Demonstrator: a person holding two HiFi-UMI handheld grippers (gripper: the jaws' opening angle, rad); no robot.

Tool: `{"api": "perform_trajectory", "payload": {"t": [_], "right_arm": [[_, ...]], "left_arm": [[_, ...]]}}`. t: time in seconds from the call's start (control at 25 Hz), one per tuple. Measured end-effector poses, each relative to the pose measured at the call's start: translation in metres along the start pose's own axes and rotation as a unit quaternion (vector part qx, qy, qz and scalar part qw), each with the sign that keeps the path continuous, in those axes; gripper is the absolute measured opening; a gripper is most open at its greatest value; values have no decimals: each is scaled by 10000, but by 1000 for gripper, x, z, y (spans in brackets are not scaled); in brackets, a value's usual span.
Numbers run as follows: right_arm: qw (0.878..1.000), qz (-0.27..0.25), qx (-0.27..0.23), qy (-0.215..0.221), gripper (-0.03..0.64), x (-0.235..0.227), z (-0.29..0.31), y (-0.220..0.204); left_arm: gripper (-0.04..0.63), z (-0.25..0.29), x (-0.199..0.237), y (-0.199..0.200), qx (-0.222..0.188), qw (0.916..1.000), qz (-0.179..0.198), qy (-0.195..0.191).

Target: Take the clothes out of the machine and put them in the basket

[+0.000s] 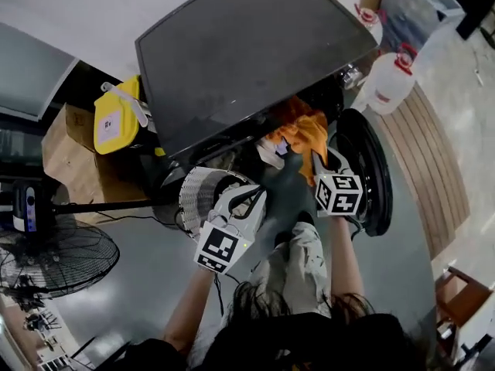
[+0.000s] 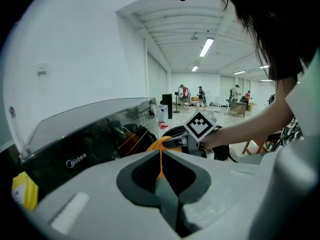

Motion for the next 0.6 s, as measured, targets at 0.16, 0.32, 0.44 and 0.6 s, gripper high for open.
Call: {"api": "perform_trajectory", "payload": {"t": [0.16,0.32,0.44,0.6], "right_arm": [[9996,-64,-60,256,92,14,-35,31],[9982,-246,-125,524,92,38,-65,58],[9965,-339,-206,729,92,53,-89,78],[9933,-516,-316,988,92,72,-117,106]], "left_arm": [[2,-17,-10,13,-39,9998,-100,161],[5,-30,-21,17,-35,9993,-268,263],[15,-35,-30,21,-52,9989,-365,302],[18,-38,-36,32,-135,9985,-418,339]]}}
Point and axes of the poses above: the fingertips, and each gripper's own axes: z forward along the fingers, x to its left, y out of its top, the point moved 1 cm from there along -z, backward along the fingers, and after that the axes turned 6 degrees about z, right-handed, at the moved point
